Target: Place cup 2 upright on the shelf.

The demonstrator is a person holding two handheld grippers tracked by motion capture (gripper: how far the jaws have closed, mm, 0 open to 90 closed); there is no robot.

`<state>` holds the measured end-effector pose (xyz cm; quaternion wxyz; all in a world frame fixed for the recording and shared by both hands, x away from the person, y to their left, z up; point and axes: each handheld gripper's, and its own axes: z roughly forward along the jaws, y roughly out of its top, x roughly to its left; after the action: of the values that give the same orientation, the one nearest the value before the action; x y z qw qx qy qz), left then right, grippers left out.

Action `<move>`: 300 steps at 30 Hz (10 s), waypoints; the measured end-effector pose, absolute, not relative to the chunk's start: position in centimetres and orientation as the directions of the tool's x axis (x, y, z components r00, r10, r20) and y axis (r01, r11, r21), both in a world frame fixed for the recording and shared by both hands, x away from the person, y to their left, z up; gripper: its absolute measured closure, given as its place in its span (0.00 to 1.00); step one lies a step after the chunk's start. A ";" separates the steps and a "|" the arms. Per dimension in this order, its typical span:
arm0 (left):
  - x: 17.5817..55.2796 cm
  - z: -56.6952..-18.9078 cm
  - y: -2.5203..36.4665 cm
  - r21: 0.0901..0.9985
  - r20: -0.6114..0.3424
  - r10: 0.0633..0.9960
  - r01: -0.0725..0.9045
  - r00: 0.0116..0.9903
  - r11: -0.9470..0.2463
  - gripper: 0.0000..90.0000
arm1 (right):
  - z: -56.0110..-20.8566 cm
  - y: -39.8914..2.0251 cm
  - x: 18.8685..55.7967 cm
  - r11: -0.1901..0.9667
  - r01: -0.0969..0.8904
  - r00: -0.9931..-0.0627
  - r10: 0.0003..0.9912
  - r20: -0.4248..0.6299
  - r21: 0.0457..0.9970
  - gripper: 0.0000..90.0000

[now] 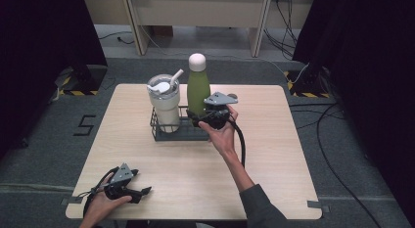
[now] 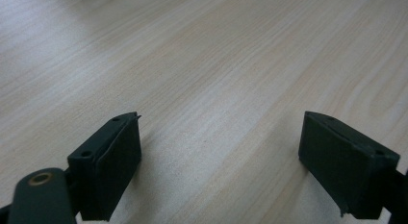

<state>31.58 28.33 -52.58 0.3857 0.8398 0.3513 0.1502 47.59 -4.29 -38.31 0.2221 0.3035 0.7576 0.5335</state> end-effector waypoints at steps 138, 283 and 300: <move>31.5 -52.6 28.4 0.753 -0.019 0.705 0.474 0.709 -0.456 0.16 | -42.4 -6.7 47.7 0.191 0.230 -0.685 0.729 0.019 0.954 0.17; 31.4 -52.6 28.5 0.751 -0.015 0.708 0.475 0.707 -0.458 0.16 | -50.0 -16.9 32.6 0.257 0.367 -0.673 0.737 0.064 0.894 0.17; 31.4 -52.6 28.5 0.751 -0.014 0.707 0.474 0.707 -0.460 0.16 | -51.0 -17.4 31.4 0.325 0.433 -0.654 0.755 0.045 0.841 0.17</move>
<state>31.44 28.47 -52.56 0.3832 0.8407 0.3511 0.1516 31.44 -17.45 -50.97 0.1814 0.3743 0.7936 0.4442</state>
